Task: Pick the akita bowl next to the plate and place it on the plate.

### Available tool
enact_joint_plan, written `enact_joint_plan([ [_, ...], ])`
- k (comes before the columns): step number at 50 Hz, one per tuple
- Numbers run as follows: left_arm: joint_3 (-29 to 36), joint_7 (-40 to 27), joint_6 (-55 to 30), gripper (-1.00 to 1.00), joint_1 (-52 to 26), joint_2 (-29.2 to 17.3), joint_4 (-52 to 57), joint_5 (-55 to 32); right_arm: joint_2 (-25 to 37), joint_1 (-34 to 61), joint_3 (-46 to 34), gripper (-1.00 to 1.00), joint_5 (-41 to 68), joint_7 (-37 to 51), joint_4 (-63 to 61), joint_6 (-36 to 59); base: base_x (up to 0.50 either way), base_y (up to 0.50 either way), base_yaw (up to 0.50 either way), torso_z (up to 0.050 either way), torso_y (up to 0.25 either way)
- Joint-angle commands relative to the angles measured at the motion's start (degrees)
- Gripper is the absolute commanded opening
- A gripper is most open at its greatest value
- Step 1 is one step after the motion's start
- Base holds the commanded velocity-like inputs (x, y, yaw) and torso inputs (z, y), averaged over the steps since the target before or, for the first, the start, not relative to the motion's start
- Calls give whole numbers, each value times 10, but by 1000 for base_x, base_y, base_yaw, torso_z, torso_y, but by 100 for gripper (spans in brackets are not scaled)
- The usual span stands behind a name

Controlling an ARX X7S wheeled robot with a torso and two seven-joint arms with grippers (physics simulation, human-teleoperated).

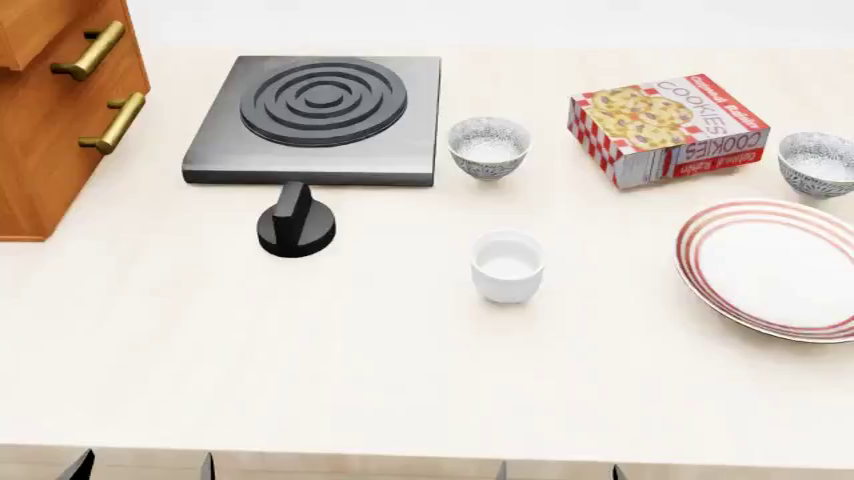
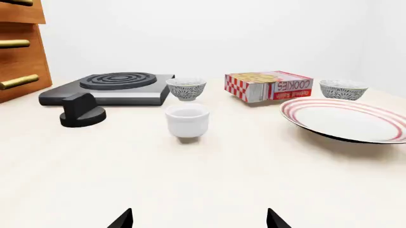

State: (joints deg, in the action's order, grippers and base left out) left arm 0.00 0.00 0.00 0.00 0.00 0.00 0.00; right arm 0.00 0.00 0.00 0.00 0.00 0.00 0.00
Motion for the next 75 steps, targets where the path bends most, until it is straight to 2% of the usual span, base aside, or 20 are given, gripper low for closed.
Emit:
enact_joint_plan([
  [1,10,-10,0,100,1,-10,1,-9,9,0,-13,100,4,13,-1,7,0,0,0,0,0],
  [21,56,-30,-12,100,-5,-39,17,-25,37,12,-38,100,38,36,20,1,0,0,0,0,0],
  [28,57,-33,-247,100,-92,-39,241,-87,46,3,-43,100,58,40,-51,69,0,0,0,0,0],
  [29,58,-34,-249,100,-92,-40,242,-88,46,3,-44,100,59,41,-52,70,0,0,0,0,0],
  [31,59,-42,-347,100,-134,-42,306,-112,50,4,-45,100,72,41,-107,119,0,0,0,0,0],
  [34,54,-45,-428,100,-180,-46,361,-140,54,12,-48,100,85,45,-164,175,0,0,0,0,0],
  [35,37,-48,-456,100,-194,-38,377,-162,55,13,-48,100,90,46,-179,187,0,0,0,0,0],
  [36,29,-60,-525,100,-229,-43,397,-175,56,17,-47,100,100,49,-217,220,0,0,0,0,0],
  [37,18,-59,-528,100,-238,-39,407,-186,58,19,-47,100,104,50,-232,232,0,0,0,0,0],
  [38,0,-69,-601,100,-274,-38,426,-207,59,24,-45,100,113,54,-264,262,0,0,0,0,0],
  [39,-18,-68,-600,100,-284,-30,433,-220,60,27,-43,100,120,55,-276,270,0,0,0,0,0],
  [40,-50,-80,-662,100,-320,-22,448,-244,61,34,-40,100,130,60,-308,299,0,0,0,0,0],
  [42,-88,-95,-720,100,-360,-16,450,-265,62,46,-33,100,150,65,-345,337,0,0,0,0,0],
  [46,-147,-99,-772,100,-403,-20,450,-296,62,69,-13,100,187,70,-393,378,0,0,0,0,0],
  [47,-194,-100,-797,100,-418,-12,445,-311,62,77,-3,100,202,70,-408,387,0,0,0,0,0],
  [51,-262,-115,-787,100,-419,-6,408,-323,58,96,24,100,241,72,-430,403,0,0,0,0,0],
  [55,-296,-131,-756,100,-403,-2,383,-363,58,116,42,100,267,77,-439,417,0,0,0,0,0],
  [59,-281,-138,-737,100,-390,-12,373,-358,60,132,51,100,280,78,-438,414,0,0,0,0,0],
  [61,-246,-136,-716,100,-373,-29,373,-339,62,133,47,100,277,80,-434,412,0,0,0,0,0],
  [75,-233,-155,-698,100,-366,-40,371,-346,67,130,54,100,306,80,-426,405,0,-72,0,0,0],
])
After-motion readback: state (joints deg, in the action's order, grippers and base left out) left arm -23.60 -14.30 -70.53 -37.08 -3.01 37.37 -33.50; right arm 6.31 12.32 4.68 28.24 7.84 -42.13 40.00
